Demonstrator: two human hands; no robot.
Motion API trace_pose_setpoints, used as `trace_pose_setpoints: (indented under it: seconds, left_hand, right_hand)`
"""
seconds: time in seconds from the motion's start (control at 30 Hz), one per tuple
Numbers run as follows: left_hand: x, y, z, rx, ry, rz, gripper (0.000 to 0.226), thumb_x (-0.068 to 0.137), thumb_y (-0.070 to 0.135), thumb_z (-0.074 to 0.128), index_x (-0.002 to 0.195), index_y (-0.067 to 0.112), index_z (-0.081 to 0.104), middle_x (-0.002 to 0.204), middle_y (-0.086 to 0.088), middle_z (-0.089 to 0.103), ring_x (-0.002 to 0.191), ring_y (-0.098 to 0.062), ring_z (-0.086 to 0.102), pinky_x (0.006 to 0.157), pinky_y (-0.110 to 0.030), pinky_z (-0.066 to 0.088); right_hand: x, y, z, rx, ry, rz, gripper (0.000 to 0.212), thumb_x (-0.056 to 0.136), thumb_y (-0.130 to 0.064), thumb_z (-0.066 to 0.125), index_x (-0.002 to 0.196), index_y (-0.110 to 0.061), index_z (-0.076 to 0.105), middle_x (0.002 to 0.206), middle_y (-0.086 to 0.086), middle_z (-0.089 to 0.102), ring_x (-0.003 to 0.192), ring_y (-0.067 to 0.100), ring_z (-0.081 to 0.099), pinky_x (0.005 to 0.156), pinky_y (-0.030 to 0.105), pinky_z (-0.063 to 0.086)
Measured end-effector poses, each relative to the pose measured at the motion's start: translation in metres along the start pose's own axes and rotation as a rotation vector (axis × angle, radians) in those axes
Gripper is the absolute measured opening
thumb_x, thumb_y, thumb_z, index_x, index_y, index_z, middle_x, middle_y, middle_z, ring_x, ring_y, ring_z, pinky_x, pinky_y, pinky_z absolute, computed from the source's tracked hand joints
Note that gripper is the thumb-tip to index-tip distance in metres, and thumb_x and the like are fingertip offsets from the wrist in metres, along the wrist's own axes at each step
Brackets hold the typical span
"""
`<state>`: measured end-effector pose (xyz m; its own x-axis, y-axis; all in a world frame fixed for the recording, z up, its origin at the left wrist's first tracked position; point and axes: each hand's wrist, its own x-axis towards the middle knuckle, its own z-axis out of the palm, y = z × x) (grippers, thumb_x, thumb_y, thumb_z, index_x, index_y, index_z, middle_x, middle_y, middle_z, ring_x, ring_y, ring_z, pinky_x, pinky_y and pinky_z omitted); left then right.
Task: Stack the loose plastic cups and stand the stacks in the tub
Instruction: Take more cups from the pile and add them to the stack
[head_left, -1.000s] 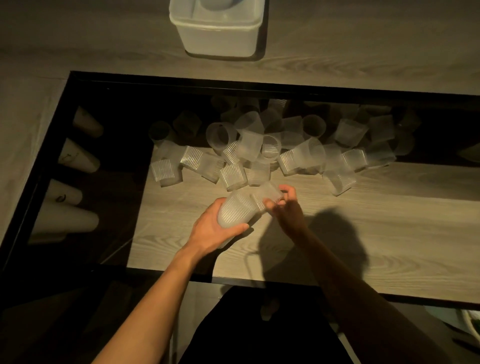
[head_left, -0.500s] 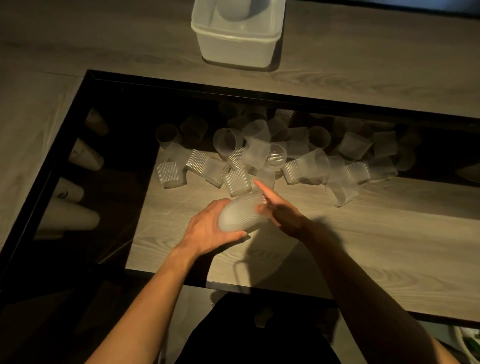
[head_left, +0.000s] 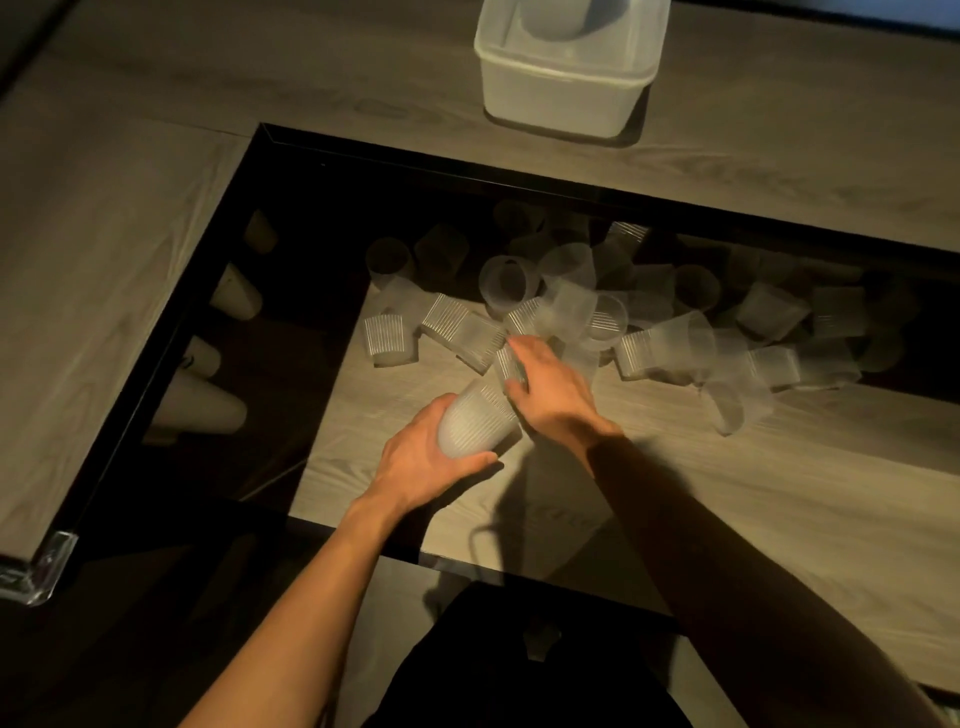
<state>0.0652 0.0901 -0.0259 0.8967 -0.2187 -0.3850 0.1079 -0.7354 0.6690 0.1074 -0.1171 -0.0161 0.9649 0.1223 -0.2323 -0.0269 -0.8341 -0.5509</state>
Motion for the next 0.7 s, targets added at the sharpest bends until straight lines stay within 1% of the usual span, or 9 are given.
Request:
trace_pose_setpoints:
  seconds: [0.07,0.13,0.23,0.3,0.37,0.5,0.53,0.6,0.7]
  left_hand:
    - [0.002,-0.004,-0.004,0.015,-0.01,-0.008,0.089,0.061,0.075,0.073,0.136,0.04,0.041,0.119,0.016,0.056,0.106,-0.012,0.058,0.089,-0.037,0.051]
    - [0.003,-0.005,-0.007,0.027,-0.007,-0.02,0.087,0.063,0.071,0.076,0.136,0.039,0.042,0.12,0.014,0.057,0.106,-0.012,0.057,0.091,-0.039,0.051]
    - [0.004,-0.007,-0.007,0.035,-0.004,-0.035,0.087,0.063,0.071,0.077,0.136,0.038,0.043,0.12,0.013,0.057,0.105,-0.013,0.057,0.091,-0.04,0.052]
    - [0.004,-0.006,-0.004,0.036,-0.018,-0.045,0.089,0.06,0.073,0.074,0.136,0.039,0.043,0.119,0.012,0.058,0.104,-0.014,0.058,0.09,-0.041,0.053]
    - [0.005,-0.003,0.0,0.017,-0.008,-0.055,0.088,0.06,0.072,0.075,0.135,0.039,0.043,0.117,0.012,0.058,0.103,-0.015,0.059,0.088,-0.04,0.054]
    - [0.008,0.005,0.005,-0.005,0.006,-0.03,0.085,0.062,0.068,0.078,0.133,0.038,0.043,0.116,0.014,0.057,0.101,-0.014,0.058,0.086,-0.037,0.051]
    - [0.009,0.007,0.006,0.003,-0.006,-0.019,0.086,0.062,0.069,0.078,0.134,0.039,0.043,0.116,0.014,0.056,0.101,-0.013,0.058,0.087,-0.038,0.052]
    - [0.009,0.008,0.008,0.021,-0.029,-0.002,0.087,0.061,0.069,0.078,0.135,0.039,0.042,0.117,0.015,0.055,0.102,-0.013,0.058,0.09,-0.038,0.053]
    - [0.01,0.01,0.01,0.037,-0.038,0.021,0.088,0.061,0.068,0.078,0.136,0.038,0.043,0.119,0.015,0.054,0.104,-0.012,0.056,0.089,-0.035,0.051]
  right_hand:
    - [0.004,0.004,0.005,-0.13,-0.046,0.015,0.054,0.095,-0.032,0.059,0.145,-0.023,0.04,0.144,0.002,0.042,0.125,0.021,0.052,0.103,0.043,0.046]
    - [0.001,0.008,0.009,-0.094,-0.006,0.038,0.038,0.095,-0.033,0.06,0.131,-0.022,0.053,0.129,-0.001,0.049,0.114,0.017,0.054,0.098,0.039,0.047]
    - [-0.011,0.012,0.008,0.15,0.114,0.1,0.013,0.098,-0.034,0.055,0.1,-0.023,0.061,0.103,-0.007,0.052,0.089,0.006,0.052,0.083,0.027,0.045]
    - [-0.021,0.01,0.008,0.426,0.144,0.123,0.012,0.099,-0.022,0.056,0.09,-0.015,0.06,0.084,-0.008,0.052,0.073,0.0,0.051,0.072,0.019,0.043]
    - [-0.031,0.006,0.01,0.501,0.109,0.042,0.016,0.098,-0.008,0.053,0.083,-0.013,0.058,0.071,-0.008,0.05,0.063,0.0,0.048,0.068,0.017,0.041]
    - [-0.046,0.021,0.013,0.668,0.016,-0.105,0.021,0.098,-0.026,0.052,0.084,-0.013,0.059,0.08,0.0,0.054,0.072,0.022,0.051,0.067,0.038,0.044]
    - [-0.049,0.024,0.009,0.697,-0.011,-0.086,0.018,0.098,-0.027,0.052,0.084,-0.017,0.06,0.08,-0.003,0.055,0.073,0.022,0.052,0.066,0.038,0.045]
    - [-0.051,0.032,0.004,0.729,-0.061,-0.048,0.013,0.097,-0.022,0.054,0.086,-0.023,0.061,0.081,-0.01,0.058,0.075,0.015,0.056,0.065,0.028,0.049]
    - [-0.047,0.049,0.001,0.7,-0.139,-0.032,0.016,0.099,-0.008,0.053,0.092,-0.019,0.063,0.087,-0.009,0.061,0.079,0.002,0.061,0.066,0.018,0.049]
